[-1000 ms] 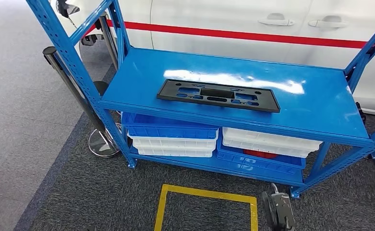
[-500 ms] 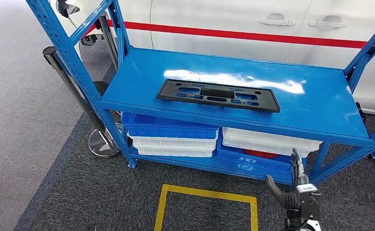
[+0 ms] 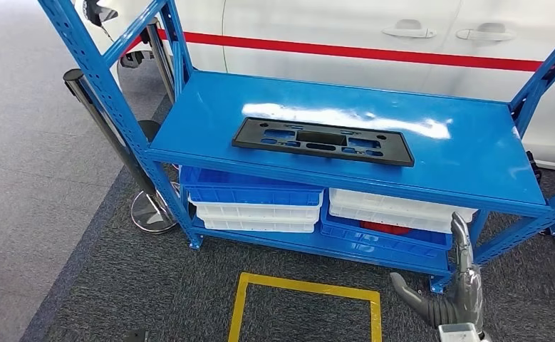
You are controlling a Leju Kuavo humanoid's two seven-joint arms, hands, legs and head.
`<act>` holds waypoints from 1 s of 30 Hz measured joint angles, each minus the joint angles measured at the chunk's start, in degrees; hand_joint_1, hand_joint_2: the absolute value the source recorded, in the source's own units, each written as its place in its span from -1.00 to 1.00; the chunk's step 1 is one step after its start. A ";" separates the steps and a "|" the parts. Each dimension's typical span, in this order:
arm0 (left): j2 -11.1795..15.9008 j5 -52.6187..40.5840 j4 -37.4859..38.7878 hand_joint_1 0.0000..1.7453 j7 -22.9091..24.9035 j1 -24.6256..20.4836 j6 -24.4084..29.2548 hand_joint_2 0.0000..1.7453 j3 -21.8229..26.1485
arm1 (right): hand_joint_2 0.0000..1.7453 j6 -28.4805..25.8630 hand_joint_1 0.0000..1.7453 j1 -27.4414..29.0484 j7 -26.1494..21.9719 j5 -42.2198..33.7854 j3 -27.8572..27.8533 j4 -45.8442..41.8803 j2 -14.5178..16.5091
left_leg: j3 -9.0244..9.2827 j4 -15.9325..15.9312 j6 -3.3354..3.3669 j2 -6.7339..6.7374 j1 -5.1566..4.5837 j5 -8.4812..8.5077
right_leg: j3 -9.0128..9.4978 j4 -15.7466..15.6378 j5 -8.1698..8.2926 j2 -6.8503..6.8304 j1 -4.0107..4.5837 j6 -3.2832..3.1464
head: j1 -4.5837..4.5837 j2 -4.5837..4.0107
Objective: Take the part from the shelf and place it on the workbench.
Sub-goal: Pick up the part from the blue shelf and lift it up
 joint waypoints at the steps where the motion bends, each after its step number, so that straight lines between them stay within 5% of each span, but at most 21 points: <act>1: 0.01 0.01 0.01 -1.00 -0.03 -0.03 0.01 -1.00 -0.07 | 1.00 -0.77 -1.00 0.48 -0.21 1.72 0.65 -1.05 -0.13 | -0.02 0.01 0.01 0.00 -0.01 -0.01 | 0.00 0.00 0.00 0.00 -0.01 0.00 | 0.00 0.00; 10: 0.04 0.04 0.26 -1.00 -0.28 -0.35 0.03 -1.00 -1.57 | 1.00 -3.86 -1.00 0.75 2.13 17.38 10.52 -3.25 -0.27 | -0.31 0.47 0.41 -0.01 -0.12 -0.22 | 0.01 -0.02 0.09 -0.04 -0.11 0.27 | 0.00 0.00; 15: -0.08 -0.08 0.32 -1.00 -0.33 -0.73 -0.32 -1.00 -2.73 | 1.00 -3.65 -1.00 -1.76 6.04 23.19 15.68 -0.08 0.42 | 0.23 -0.82 1.46 0.09 0.34 0.74 | -0.21 0.43 -0.36 -0.13 -0.04 1.15 | 0.01 -0.01; 18: -0.14 -0.32 0.32 -1.00 -0.36 -0.88 -0.61 -1.00 -3.12 | 1.00 -3.76 -1.00 -3.56 8.31 26.00 17.82 3.20 1.22 | 0.41 -1.61 1.92 0.28 0.64 1.32 | -4.53 9.06 -4.84 -0.20 -0.26 1.57 | 0.01 0.00; 20: -0.14 -0.69 0.32 -1.00 -0.35 -0.88 -0.81 -1.00 -3.55 | 1.00 -4.25 -1.00 -4.81 9.73 27.71 18.77 5.98 2.05 | 0.38 -1.55 1.84 0.27 0.66 1.26 | -7.60 14.52 -6.05 -0.22 -0.62 1.94 | 0.00 0.00; 22: -0.18 -0.95 0.32 -1.00 -0.31 -0.88 -1.03 -1.00 -3.98 | 1.00 -5.22 -1.00 -6.34 11.12 29.43 19.37 8.81 2.99 | 0.60 -1.37 1.44 0.15 0.82 0.98 | -6.96 12.04 -2.95 -0.29 -1.02 2.24 | 0.00 0.00; 25: -0.21 -1.10 0.33 -1.00 -0.20 -1.02 -1.23 -1.00 -4.29 | 1.00 -7.58 -1.00 -8.99 13.21 32.13 19.78 12.50 4.65 | 0.65 -0.59 0.17 0.04 0.88 0.11 | -2.60 1.83 1.79 -0.35 -1.14 2.09 | -0.02 -0.01; 30: -0.17 -1.98 0.34 -1.00 0.04 -1.34 -1.54 -1.00 -5.32 | 1.00 -11.35 -1.00 -11.56 16.17 37.15 19.82 16.19 7.27 | 0.53 -0.62 -1.46 0.07 0.93 -0.23 | -2.23 0.36 1.49 -0.10 -0.60 0.13 | -0.14 0.00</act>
